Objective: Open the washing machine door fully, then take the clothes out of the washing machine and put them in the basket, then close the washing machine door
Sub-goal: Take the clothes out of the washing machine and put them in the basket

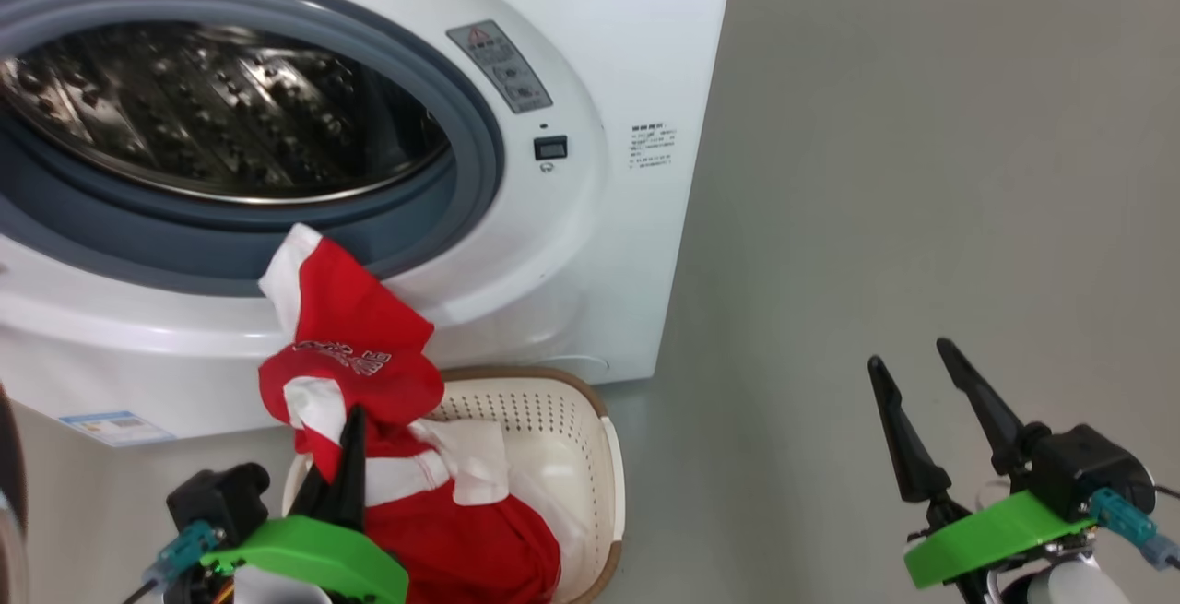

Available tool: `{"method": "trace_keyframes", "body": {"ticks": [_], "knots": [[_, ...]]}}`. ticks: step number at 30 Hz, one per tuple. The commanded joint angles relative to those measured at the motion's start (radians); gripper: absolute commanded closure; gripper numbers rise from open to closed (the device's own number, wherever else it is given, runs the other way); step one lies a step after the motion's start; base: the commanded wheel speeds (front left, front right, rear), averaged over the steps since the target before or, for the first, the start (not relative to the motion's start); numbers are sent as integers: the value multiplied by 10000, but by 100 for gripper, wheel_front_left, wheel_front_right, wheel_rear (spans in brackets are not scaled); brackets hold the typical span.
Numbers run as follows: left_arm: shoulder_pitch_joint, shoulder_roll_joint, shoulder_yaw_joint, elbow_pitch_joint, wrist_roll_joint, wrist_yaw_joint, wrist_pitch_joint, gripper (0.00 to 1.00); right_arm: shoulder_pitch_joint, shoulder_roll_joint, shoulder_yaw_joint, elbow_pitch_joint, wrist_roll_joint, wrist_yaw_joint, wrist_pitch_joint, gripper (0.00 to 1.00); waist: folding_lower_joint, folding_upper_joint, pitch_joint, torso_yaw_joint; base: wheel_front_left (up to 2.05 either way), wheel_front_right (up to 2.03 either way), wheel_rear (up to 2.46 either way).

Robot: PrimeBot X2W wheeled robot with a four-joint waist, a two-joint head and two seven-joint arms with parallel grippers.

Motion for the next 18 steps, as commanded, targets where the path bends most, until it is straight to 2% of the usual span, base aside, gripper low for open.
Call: {"method": "trace_keyframes", "body": {"ticks": [1, 18], "knots": [[-558, 78, 265, 130, -113, -93, -150, 100, -395, -142, 189, -299, 15, 4, -63, 0, 0, 0, 385, -138, 0, 0, 0], [-3349, 6, -428, 5600, -1031, -700, -773, 100, -1220, -156, 283, -466, 29, 4, -63, 0, 0, 0, 2115, -431, 0, 0, 0]]}}
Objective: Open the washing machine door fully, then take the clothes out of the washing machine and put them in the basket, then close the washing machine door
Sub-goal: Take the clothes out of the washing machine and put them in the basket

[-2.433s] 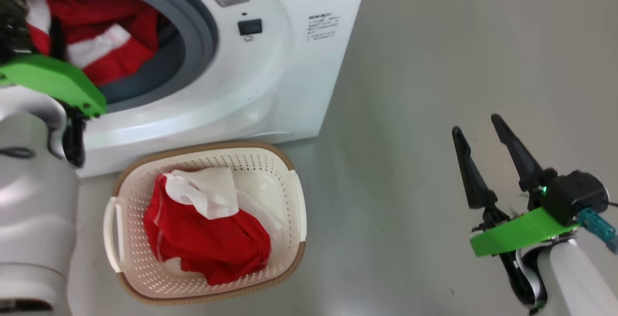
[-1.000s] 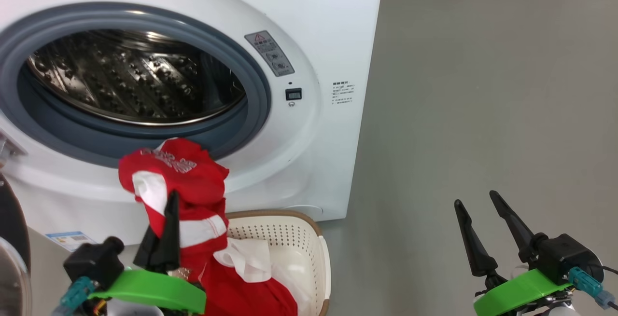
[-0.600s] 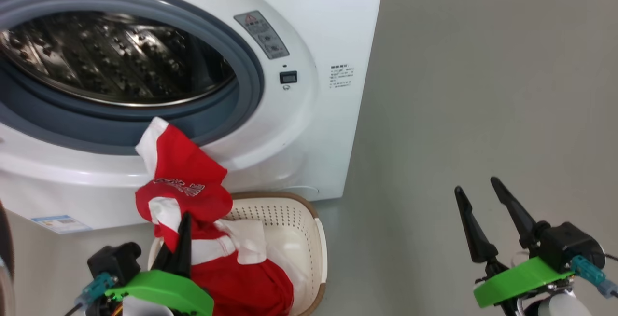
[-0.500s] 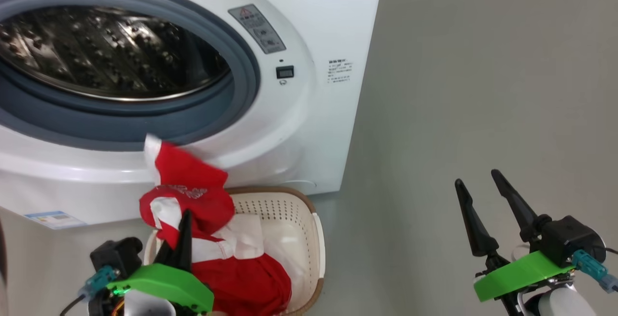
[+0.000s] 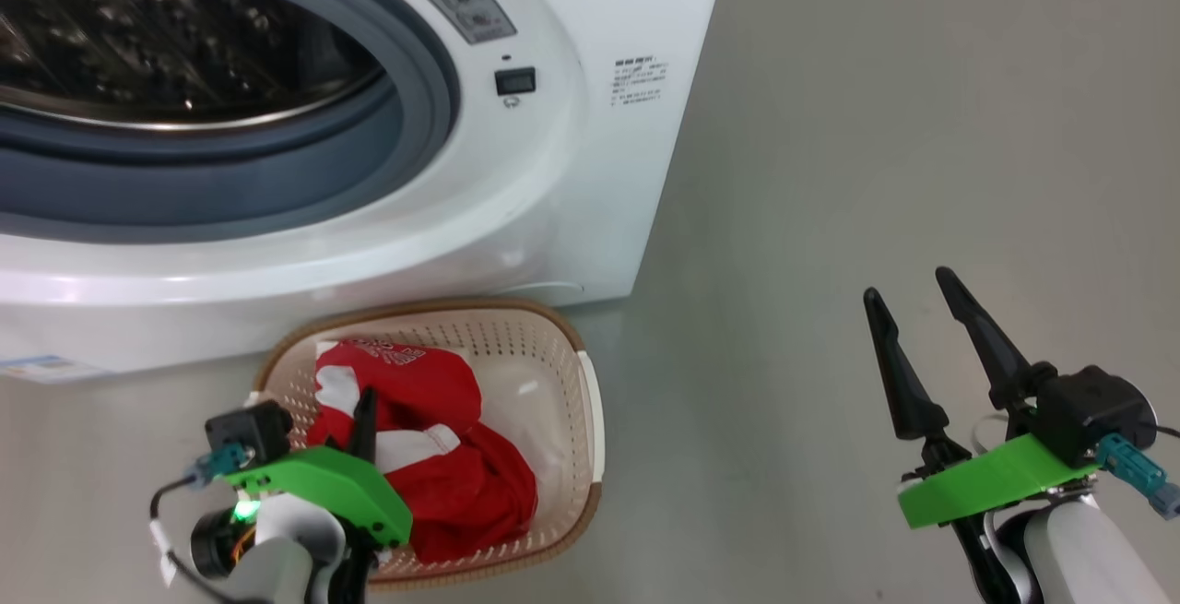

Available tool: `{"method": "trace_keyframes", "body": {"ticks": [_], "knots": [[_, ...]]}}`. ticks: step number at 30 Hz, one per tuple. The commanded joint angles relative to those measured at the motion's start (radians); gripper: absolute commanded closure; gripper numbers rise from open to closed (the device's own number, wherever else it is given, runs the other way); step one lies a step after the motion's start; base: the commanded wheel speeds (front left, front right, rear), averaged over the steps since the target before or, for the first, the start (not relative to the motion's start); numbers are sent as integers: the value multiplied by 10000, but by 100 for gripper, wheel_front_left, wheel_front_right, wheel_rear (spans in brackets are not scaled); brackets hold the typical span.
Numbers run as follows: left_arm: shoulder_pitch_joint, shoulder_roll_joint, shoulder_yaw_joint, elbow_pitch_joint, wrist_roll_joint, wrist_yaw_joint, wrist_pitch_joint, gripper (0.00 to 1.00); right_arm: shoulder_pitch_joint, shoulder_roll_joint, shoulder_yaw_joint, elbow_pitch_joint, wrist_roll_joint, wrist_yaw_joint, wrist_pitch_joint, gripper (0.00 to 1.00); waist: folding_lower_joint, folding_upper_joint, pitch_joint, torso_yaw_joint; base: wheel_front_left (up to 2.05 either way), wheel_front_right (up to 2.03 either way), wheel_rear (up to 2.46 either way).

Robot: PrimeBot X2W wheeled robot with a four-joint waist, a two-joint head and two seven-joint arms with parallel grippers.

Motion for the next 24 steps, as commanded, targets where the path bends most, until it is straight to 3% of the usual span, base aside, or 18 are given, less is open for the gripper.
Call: {"method": "trace_keyframes", "body": {"ticks": [1, 8, 15, 16, 18, 19, 24], "knots": [[-283, 139, 197, 108, -26, -110, -132, 100, -187, -97, 209, -242, 30, 4, -63, 0, 0, 0, 398, -87, 0, 0, 0], [-1522, 136, -113, 2312, -276, -347, 280, 100, -557, -65, 327, -233, 54, 4, -63, 0, 0, 0, 996, -212, 0, 0, 0], [-2375, 135, -481, 3527, -726, -491, 523, 100, -919, -15, 519, -209, 106, 4, -63, 0, 0, 0, 1516, -401, 0, 0, 0], [-2467, 135, -509, 3642, -755, -478, 514, 89, -960, -8, 541, -208, 110, 4, -63, 0, 0, 0, 1575, -426, 0, 0, 0], [-2619, 134, -572, 3807, -856, -481, 554, 44, -1030, -8, 556, -204, 123, 4, -63, 0, 0, 0, 1652, -449, 0, 0, 0], [-2678, 134, -620, 3863, -911, -489, 581, 0, -1050, -12, 554, -196, 130, 4, -63, 0, 0, 0, 1675, -450, 0, 0, 0], [-2814, 134, -928, 4013, -1089, -520, 422, 0, -1029, 11, 494, -132, 121, 4, -63, 0, 0, 0, 1617, -376, 0, 0, 0]]}}
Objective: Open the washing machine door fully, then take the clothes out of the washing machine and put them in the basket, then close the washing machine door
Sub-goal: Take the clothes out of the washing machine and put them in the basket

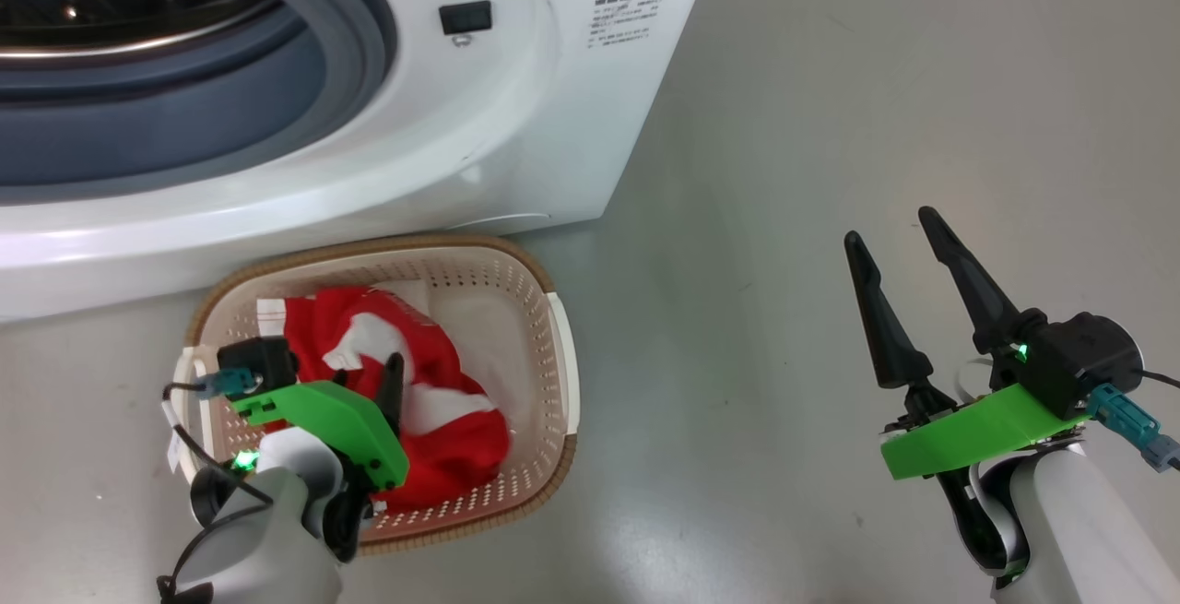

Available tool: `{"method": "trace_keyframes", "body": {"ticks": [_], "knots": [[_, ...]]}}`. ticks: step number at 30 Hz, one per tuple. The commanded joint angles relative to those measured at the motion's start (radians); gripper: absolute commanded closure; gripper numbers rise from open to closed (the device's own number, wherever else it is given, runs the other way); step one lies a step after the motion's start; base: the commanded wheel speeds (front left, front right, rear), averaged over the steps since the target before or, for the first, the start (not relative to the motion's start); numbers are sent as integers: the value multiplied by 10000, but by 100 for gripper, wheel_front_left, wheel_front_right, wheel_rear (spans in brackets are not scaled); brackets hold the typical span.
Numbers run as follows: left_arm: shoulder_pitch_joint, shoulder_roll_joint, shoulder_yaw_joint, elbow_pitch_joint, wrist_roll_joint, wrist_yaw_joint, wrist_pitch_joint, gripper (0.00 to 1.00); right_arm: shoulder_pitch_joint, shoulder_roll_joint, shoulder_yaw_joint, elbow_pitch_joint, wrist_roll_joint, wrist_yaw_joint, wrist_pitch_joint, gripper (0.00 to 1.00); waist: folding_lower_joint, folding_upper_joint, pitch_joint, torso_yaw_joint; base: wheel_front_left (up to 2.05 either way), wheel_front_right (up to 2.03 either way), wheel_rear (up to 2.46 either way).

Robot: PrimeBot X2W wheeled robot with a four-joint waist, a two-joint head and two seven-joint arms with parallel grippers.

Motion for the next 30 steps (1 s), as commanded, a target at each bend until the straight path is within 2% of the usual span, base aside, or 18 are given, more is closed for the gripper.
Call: {"method": "trace_keyframes", "body": {"ticks": [1, 10, 21, 24, 30], "knots": [[45, 264, 109, -45, -182, -91, -166, 0, 12, -3, 144, -171, 32, 4, -63, 0, 0, 0, -98, 68, 0, 0, 0], [541, 264, -515, -253, -561, -190, -1094, 0, 200, -29, 17, 4, -32, 4, -63, 0, 0, 0, -952, 438, 0, 0, 0], [1447, 359, -926, -1587, -943, -227, -1515, 0, 601, 37, -58, 218, -593, 4, -63, 0, 0, 0, -2304, 699, 0, 0, 0], [1749, 613, -646, -2356, -667, -215, -1527, 0, 749, 77, -160, 283, -629, 4, -63, 0, 0, 0, -2712, 758, 0, 0, 0], [2946, 873, 225, -3919, 23, 162, -1531, 0, 1064, 207, -290, 383, -555, 4, -63, 0, 0, 0, -3567, 774, 0, 0, 0]]}}
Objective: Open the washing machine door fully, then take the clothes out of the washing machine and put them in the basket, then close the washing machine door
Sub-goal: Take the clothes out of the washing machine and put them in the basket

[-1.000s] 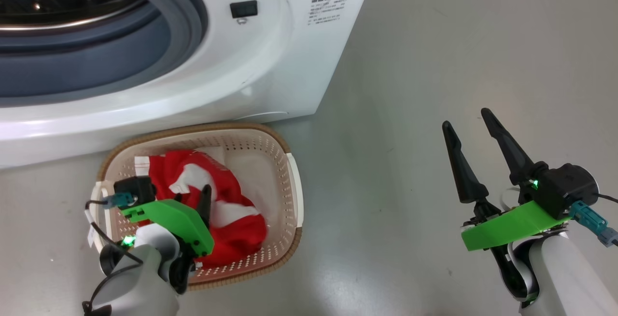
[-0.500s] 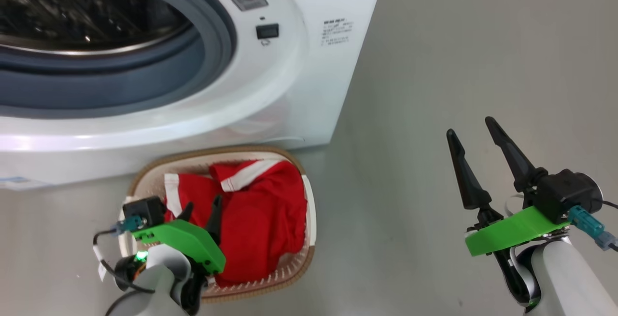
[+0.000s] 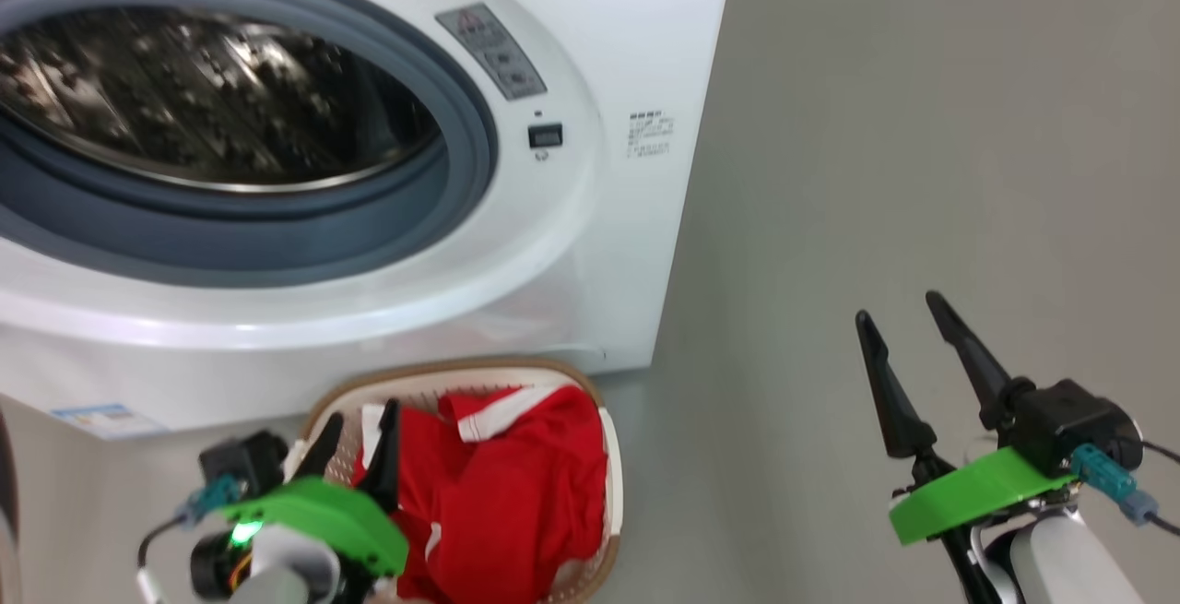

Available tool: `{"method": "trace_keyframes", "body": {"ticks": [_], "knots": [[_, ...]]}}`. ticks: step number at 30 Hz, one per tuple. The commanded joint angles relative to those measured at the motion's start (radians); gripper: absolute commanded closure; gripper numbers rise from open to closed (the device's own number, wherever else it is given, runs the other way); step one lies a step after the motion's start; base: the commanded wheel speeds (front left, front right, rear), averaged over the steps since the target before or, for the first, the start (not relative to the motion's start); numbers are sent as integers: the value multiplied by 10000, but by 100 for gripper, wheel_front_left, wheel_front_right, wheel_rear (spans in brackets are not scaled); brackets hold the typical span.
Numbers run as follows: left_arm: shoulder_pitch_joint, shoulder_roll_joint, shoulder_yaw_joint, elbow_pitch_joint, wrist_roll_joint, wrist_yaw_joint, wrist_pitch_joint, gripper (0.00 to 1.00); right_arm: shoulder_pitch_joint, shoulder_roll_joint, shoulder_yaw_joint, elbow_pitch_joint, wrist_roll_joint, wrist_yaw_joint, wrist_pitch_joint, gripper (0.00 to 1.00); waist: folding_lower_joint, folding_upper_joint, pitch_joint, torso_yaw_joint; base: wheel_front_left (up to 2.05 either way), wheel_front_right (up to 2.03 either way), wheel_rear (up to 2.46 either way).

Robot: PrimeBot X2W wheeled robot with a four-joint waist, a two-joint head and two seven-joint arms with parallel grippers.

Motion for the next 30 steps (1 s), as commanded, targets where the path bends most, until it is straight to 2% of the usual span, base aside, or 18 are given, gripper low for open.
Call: {"method": "trace_keyframes", "body": {"ticks": [1, 5, 16, 30], "knots": [[421, 333, 557, -560, 248, 139, -120, 0, 111, -20, 188, -179, -8, 4, -63, 0, 0, 0, -732, 72, 0, 0, 0], [1319, 422, 1148, -1784, 887, 364, -120, 0, 342, 39, 190, -136, -18, 4, -63, 0, 0, 0, -1233, 65, 0, 0, 0], [3443, 397, 2320, -4822, 2357, 276, -121, 0, 1045, 122, -39, -142, -163, 4, -63, 0, 0, 0, -2294, 43, 0, 0, 0], [5035, 214, 3135, -6669, 3026, 170, -122, 0, 1754, 123, -482, -529, -178, 4, -63, 0, 0, 0, -2932, -60, 0, 0, 0]]}}
